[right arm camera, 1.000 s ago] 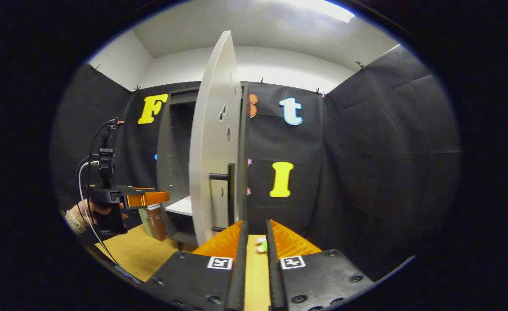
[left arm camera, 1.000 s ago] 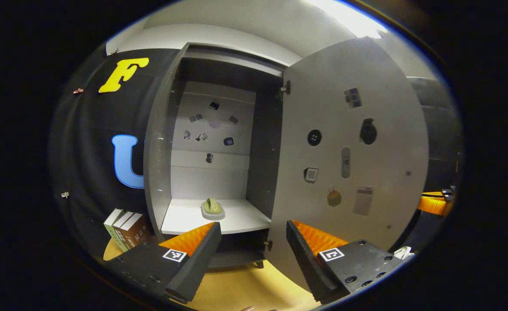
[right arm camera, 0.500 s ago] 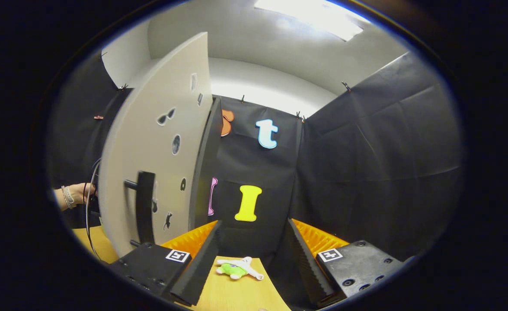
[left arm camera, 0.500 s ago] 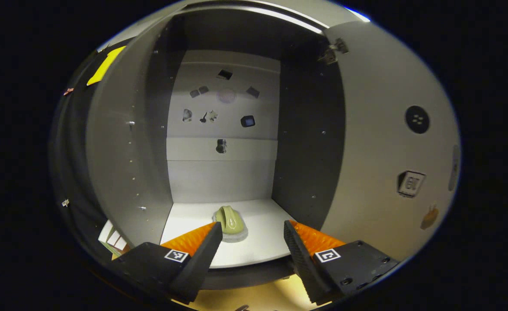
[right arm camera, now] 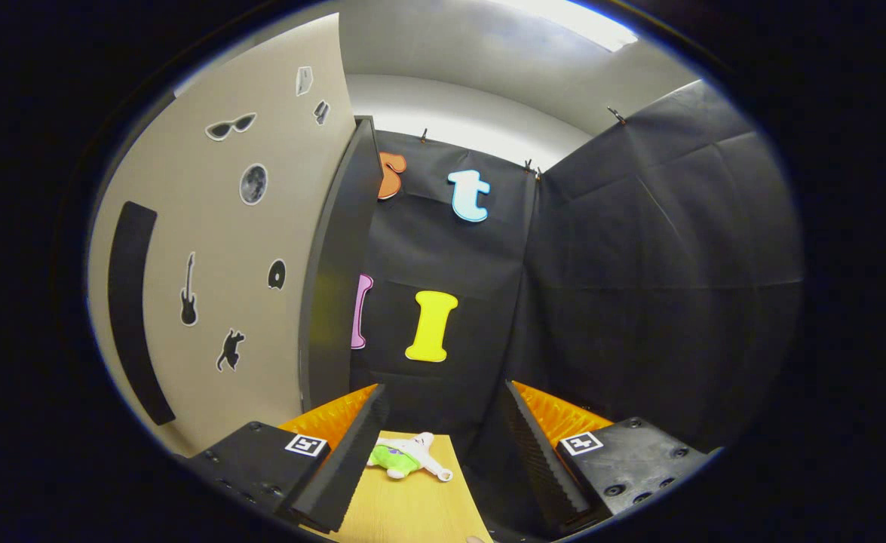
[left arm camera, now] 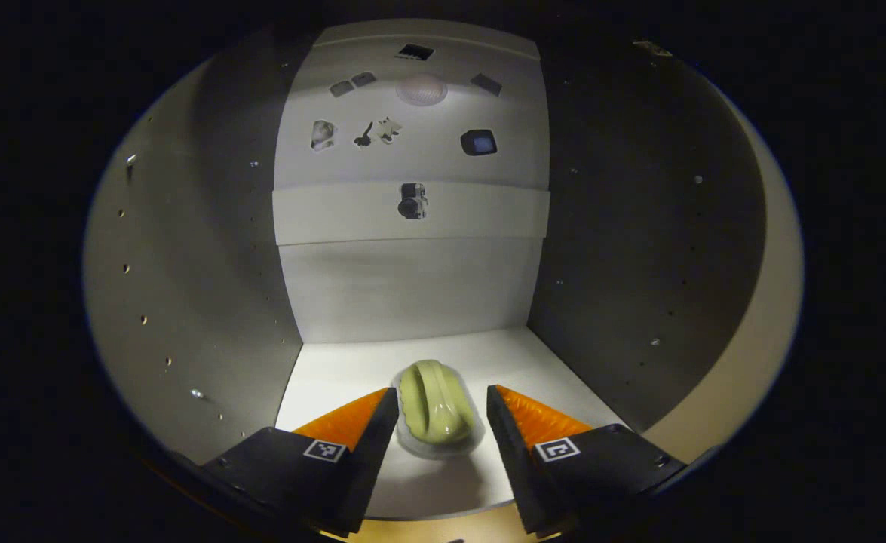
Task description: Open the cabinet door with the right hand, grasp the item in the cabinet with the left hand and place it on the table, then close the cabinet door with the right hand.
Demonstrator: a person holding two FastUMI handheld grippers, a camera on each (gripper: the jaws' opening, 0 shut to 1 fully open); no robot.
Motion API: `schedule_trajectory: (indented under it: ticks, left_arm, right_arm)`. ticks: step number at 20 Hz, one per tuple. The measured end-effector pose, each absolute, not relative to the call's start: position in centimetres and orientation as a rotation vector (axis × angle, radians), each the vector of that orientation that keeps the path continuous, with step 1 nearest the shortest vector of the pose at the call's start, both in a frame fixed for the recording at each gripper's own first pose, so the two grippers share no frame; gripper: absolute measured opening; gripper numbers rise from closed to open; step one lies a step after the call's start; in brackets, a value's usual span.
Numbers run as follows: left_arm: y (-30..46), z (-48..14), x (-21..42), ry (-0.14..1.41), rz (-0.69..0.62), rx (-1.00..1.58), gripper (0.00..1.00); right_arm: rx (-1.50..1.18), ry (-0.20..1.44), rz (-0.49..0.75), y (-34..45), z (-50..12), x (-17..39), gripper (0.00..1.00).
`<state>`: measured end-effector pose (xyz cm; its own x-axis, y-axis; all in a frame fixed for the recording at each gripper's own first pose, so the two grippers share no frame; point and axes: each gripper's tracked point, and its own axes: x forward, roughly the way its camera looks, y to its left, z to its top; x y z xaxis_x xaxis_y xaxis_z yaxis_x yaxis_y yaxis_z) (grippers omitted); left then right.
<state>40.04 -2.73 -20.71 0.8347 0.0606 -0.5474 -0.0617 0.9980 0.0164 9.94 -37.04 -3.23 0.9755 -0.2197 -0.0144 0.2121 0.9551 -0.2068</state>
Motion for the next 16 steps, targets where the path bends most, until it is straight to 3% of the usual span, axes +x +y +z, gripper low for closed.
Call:
schedule_trajectory:
  ticks: [2, 8, 11, 12, 13, 16]
  left_arm:
    - [-3.0, -21.3, 41.0, 0.599, 0.055, 0.007, 0.70]
    - [-3.4, -23.4, 42.9, 0.657, 0.062, 0.033, 0.64]
    - [-2.9, -24.3, 43.8, 0.673, 0.084, 0.002, 0.49]
    - [-3.0, -24.9, 43.6, 0.700, 0.088, -0.014, 0.37]
    - [-2.8, -24.7, 43.5, 0.699, 0.095, -0.014, 0.30]
    - [-2.9, -24.8, 43.5, 0.709, 0.108, 0.025, 0.24]
  right_arm:
    - [-0.202, 0.049, -0.224, -37.7, -3.8, 10.6, 0.96]
    - [-0.213, 0.047, -0.232, -38.6, -4.2, 11.6, 0.96]
    - [-0.224, 0.049, -0.247, -39.5, -4.4, 11.7, 0.96]
    - [-0.227, 0.050, -0.253, -39.7, -4.4, 11.6, 0.96]
    - [-0.224, 0.049, -0.254, -39.7, -4.3, 11.6, 0.96]
    - [-0.210, 0.042, -0.245, -39.4, -4.2, 11.8, 0.96]
